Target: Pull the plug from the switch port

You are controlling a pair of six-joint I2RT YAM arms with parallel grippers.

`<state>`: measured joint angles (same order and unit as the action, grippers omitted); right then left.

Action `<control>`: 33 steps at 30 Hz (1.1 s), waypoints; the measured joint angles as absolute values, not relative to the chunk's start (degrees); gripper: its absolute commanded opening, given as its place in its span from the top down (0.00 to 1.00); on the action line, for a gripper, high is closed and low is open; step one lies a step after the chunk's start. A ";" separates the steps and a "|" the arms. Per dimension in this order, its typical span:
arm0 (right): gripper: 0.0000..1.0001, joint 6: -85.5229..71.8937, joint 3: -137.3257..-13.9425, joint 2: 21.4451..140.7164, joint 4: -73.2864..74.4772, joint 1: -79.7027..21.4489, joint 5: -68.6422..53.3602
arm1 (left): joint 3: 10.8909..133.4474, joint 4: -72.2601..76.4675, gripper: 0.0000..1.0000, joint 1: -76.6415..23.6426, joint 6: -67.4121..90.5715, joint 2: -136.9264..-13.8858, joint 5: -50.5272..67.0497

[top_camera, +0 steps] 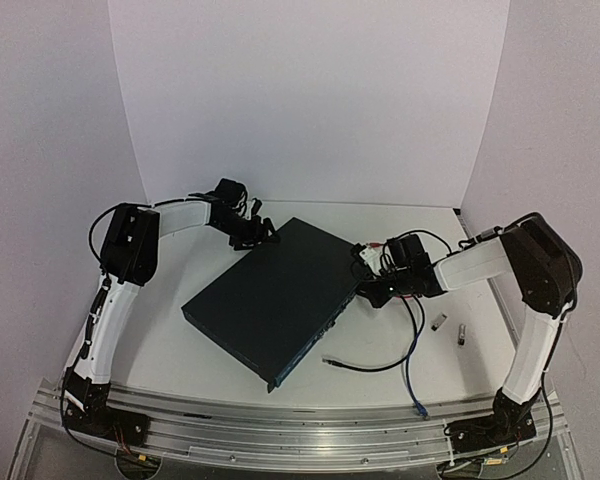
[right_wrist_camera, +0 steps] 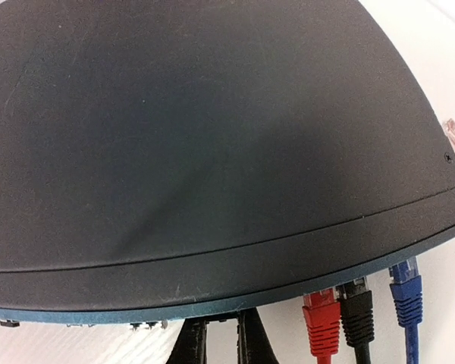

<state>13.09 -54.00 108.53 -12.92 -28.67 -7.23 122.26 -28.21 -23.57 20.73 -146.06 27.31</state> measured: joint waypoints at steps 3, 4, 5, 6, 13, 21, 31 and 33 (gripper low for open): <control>1.00 10.77 -51.64 108.35 -17.29 -29.06 -6.34 | 122.32 -28.26 0.18 -23.57 20.70 -146.10 27.34; 1.00 10.13 -50.62 108.26 -19.22 -29.20 -5.89 | 122.47 -28.40 0.18 -23.57 20.67 -146.17 27.37; 1.00 9.58 -49.63 108.20 -21.07 -29.34 -5.47 | 122.68 -28.60 0.18 -23.57 20.62 -146.28 27.42; 1.00 9.04 -48.47 108.15 -23.20 -29.51 -5.01 | 122.77 -28.64 0.18 -23.56 20.57 -146.31 27.44; 0.96 6.96 -41.13 105.72 -31.53 -30.13 -4.03 | 122.91 -28.64 0.18 -23.59 20.27 -146.41 27.60; 0.71 7.55 -40.36 104.73 -29.80 -29.49 -6.02 | 123.37 -28.93 0.18 -23.57 19.49 -146.65 28.12; 0.26 6.39 -39.97 99.07 -22.18 -29.28 -6.13 | 123.37 -28.87 0.18 -23.55 19.21 -146.65 28.22; 0.16 5.14 -40.20 95.64 -20.02 -29.28 -6.42 | 123.28 -28.70 0.17 -23.53 19.06 -146.60 28.26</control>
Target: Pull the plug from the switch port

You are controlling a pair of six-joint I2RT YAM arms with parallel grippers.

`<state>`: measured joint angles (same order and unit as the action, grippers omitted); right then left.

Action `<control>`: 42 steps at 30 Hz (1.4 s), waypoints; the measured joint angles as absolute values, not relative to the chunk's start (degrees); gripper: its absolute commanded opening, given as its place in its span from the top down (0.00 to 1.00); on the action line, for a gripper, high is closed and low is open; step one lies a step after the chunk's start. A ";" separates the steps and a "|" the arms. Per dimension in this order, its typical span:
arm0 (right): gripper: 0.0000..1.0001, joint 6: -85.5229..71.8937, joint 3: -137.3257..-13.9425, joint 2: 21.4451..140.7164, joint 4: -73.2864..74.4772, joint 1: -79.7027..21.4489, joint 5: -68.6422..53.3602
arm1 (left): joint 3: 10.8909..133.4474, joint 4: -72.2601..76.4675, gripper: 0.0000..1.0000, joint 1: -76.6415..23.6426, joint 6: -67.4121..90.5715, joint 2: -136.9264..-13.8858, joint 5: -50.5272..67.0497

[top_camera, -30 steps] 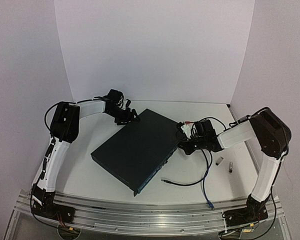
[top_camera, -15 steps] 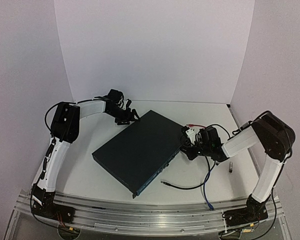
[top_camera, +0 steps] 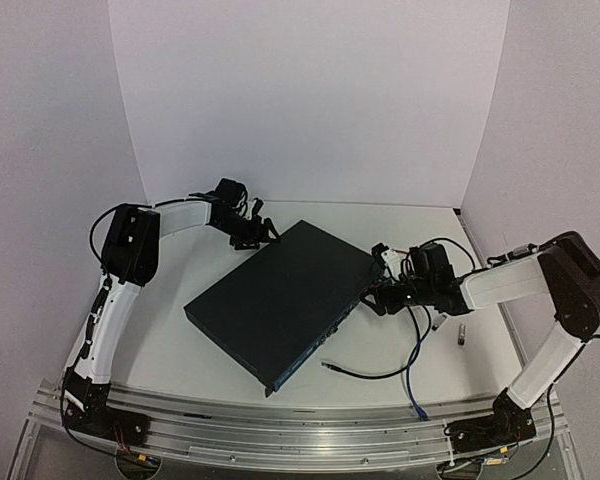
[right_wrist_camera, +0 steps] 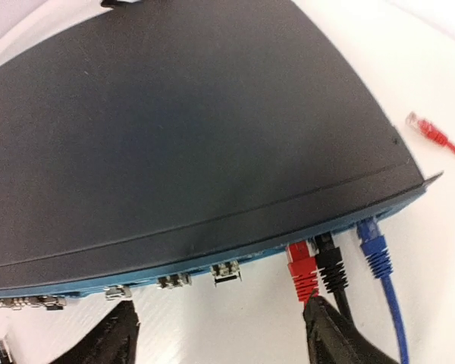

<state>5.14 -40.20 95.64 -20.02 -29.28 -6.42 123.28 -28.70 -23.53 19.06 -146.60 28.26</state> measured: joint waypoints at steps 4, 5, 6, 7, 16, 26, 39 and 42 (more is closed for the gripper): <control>0.13 -1.84 -43.71 90.00 -14.42 -29.28 -4.21 | 122.76 -28.36 0.16 -23.53 18.82 -146.21 28.11; 0.13 -4.36 -45.13 88.99 -12.71 -29.28 -3.15 | 122.69 -28.39 0.15 -23.51 18.68 -146.11 28.01; 0.13 -6.73 -46.60 88.12 -10.91 -29.21 -2.01 | 122.61 -28.41 0.15 -23.51 18.49 -146.03 27.92; 0.13 -9.12 -48.05 87.26 -9.18 -29.10 -0.91 | 122.53 -28.42 0.14 -23.51 18.28 -145.96 27.82; 0.23 -32.44 -53.74 85.12 6.99 -27.36 1.40 | 120.78 -29.20 0.14 -23.46 13.37 -144.30 27.66; 0.39 -49.71 -56.10 96.75 12.05 -26.30 -10.42 | 119.20 -32.48 0.14 -23.79 7.27 -143.11 31.71; 0.53 -56.25 -57.57 103.11 9.57 -26.28 -11.85 | 119.20 -35.12 0.14 -26.19 4.34 -143.11 34.29; 0.53 -56.81 -57.65 104.15 8.14 -26.28 -11.84 | 119.20 -35.09 0.14 -26.15 4.33 -143.11 34.40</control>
